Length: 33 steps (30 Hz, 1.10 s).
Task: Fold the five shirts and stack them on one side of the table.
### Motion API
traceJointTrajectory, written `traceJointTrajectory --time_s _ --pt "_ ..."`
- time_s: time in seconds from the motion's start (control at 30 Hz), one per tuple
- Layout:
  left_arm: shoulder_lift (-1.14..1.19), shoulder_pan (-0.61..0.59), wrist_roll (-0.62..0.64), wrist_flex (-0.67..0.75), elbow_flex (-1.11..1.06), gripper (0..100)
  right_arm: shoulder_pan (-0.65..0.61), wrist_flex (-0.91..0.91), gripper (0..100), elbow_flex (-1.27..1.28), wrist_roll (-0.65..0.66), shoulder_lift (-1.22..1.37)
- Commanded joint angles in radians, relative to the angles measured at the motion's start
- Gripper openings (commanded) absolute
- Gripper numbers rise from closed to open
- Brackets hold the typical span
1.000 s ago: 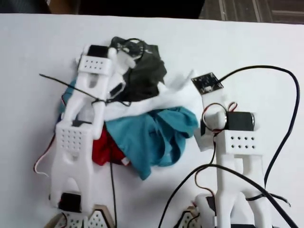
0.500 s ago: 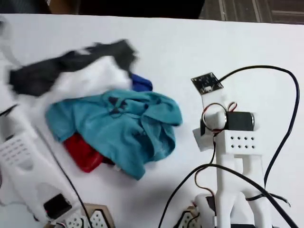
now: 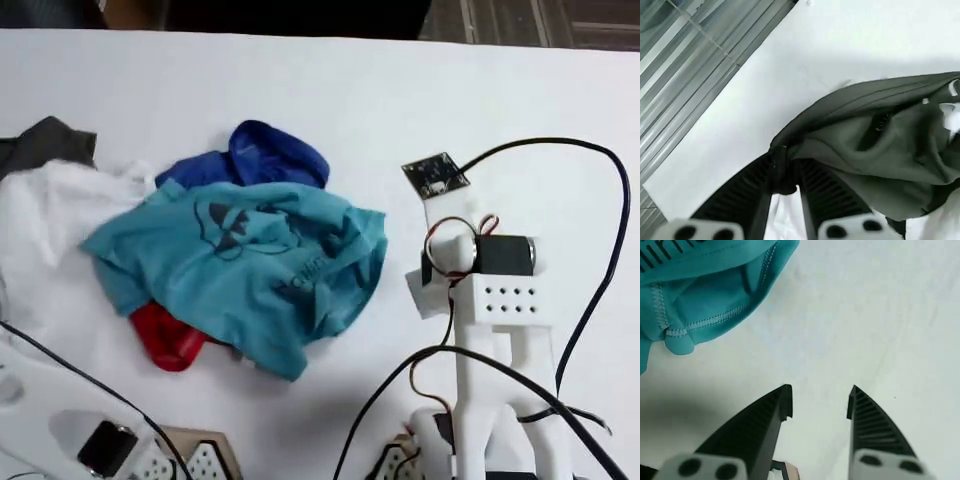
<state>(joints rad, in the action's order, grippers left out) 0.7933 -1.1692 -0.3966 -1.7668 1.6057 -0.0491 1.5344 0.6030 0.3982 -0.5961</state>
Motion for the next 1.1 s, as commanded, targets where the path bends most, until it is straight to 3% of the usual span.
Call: traceJointTrajectory --time_s 0.0,0.2,0.4,0.5,0.77,0.93,1.07 --pt "-0.058 0.018 -0.046 -0.011 0.044 5 -0.008 -0.013 18.7 -0.008 -0.003 0.004" --pt "-0.118 0.141 -0.107 -0.020 0.042 30 -0.008 -0.015 18.7 -0.008 -0.003 0.012" --pt "-0.253 0.427 -0.109 -0.025 -0.070 28 -0.008 -0.042 18.7 -0.009 -0.003 0.013" --pt "-0.391 0.595 -0.109 -0.025 -0.355 28 -0.004 -0.042 18.7 -0.008 -0.003 0.013" --pt "-0.911 1.094 -0.078 0.046 -1.371 28 0.001 -0.036 18.7 -0.006 -0.003 0.005" --pt "-1.089 1.157 -0.058 0.302 -1.827 28 0.001 -0.035 18.7 -0.006 0.000 0.005" --pt "-1.102 1.155 -0.060 0.459 -2.052 28 0.001 -0.035 18.7 -0.006 0.003 0.005"
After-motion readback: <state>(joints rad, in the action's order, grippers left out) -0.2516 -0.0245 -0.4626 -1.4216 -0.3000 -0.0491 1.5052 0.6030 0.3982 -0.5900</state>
